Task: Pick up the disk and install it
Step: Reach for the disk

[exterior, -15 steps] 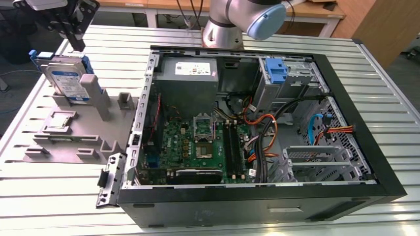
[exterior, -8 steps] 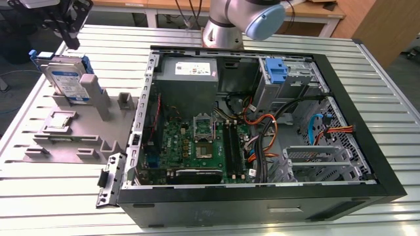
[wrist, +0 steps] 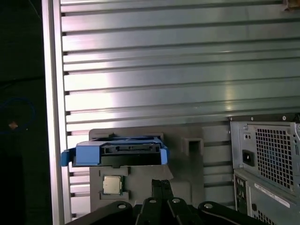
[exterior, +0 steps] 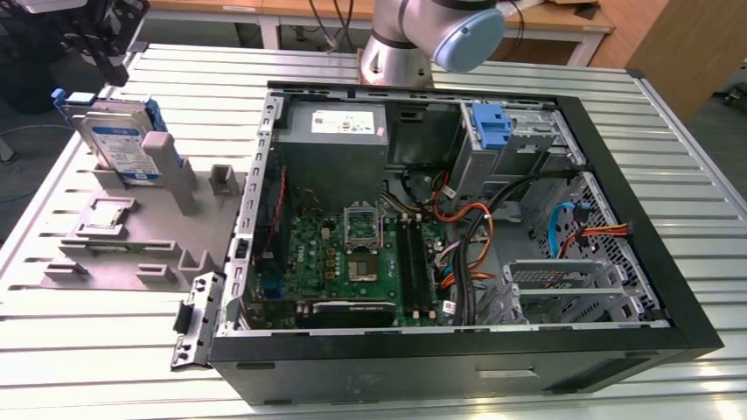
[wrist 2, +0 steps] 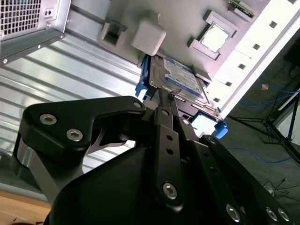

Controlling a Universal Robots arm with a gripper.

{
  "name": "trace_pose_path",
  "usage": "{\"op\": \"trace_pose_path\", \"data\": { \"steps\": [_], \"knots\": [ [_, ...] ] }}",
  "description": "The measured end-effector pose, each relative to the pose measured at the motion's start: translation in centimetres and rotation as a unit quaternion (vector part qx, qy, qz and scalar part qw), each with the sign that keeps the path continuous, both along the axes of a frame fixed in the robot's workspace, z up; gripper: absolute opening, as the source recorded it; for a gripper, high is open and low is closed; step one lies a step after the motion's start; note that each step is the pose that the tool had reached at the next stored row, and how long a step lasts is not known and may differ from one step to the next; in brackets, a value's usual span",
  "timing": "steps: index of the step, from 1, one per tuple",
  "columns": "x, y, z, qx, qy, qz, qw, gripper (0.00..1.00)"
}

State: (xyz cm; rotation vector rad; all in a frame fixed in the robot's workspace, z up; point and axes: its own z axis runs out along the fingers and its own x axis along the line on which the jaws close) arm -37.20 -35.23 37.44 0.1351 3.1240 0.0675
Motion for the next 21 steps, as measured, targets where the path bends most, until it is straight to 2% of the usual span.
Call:
{"op": "trace_pose_path", "data": {
  "steps": [5, 11, 21],
  "knots": [
    [-1.09, 0.47, -0.32, -0.0001, 0.0019, 0.000, 1.0000, 0.10],
    [-2.92, 1.03, -0.60, 0.0000, 0.0021, 0.000, 1.0000, 0.10],
    [-5.46, 2.30, -1.33, 0.0000, 0.0024, -0.001, 1.0000, 0.10]
  ]
}}
